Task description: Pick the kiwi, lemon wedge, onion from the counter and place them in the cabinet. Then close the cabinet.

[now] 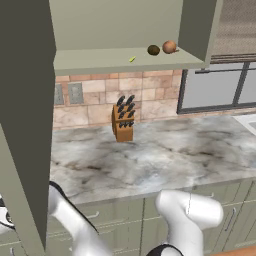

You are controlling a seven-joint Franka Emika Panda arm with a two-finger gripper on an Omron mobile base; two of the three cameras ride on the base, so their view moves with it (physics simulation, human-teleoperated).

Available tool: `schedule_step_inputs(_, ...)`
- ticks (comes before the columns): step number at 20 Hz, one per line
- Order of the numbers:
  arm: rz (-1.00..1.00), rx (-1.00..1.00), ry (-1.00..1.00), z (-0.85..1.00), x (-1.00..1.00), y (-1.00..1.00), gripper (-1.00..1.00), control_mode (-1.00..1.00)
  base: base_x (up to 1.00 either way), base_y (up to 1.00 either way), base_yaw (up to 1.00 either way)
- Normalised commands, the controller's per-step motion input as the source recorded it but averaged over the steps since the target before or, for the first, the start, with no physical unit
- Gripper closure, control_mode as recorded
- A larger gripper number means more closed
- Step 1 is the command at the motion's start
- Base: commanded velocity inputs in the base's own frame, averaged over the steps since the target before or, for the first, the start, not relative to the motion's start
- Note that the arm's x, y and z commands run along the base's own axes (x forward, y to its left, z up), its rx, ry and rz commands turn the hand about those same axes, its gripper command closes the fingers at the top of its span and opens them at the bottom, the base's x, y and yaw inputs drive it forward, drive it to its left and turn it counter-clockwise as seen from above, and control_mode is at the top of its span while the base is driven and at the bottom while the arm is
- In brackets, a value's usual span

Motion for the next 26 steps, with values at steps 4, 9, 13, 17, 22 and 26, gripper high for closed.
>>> schedule_step_inputs(4, -0.14, 0.00, -0.41, 0.78, -0.14, -0.92, -1.00, -1.00, 0.00, 0.00, 0.00)
schedule_step_inputs(9, -0.01, 0.18, -0.31, 0.60, -0.40, -1.00, -1.00, -1.00, 0.00, 0.00, 0.00)
schedule_step_inputs(13, -0.04, 0.29, -0.19, 0.69, -0.39, -1.00, -1.00, -1.00, 0.00, 0.00, 0.00)
schedule_step_inputs(17, -0.05, 0.35, -0.05, 0.95, -0.33, -1.00, -1.00, -1.00, 0.00, 0.00, 0.00)
schedule_step_inputs(22, -0.03, 0.41, 0.07, 1.00, -0.09, -1.00, -1.00, -1.00, 0.00, 0.00, 0.00)
schedule_step_inputs(26, 0.00, 0.44, 0.26, 1.00, 0.12, -1.00, -1.00, -1.00, 0.00, 0.00, 0.00)
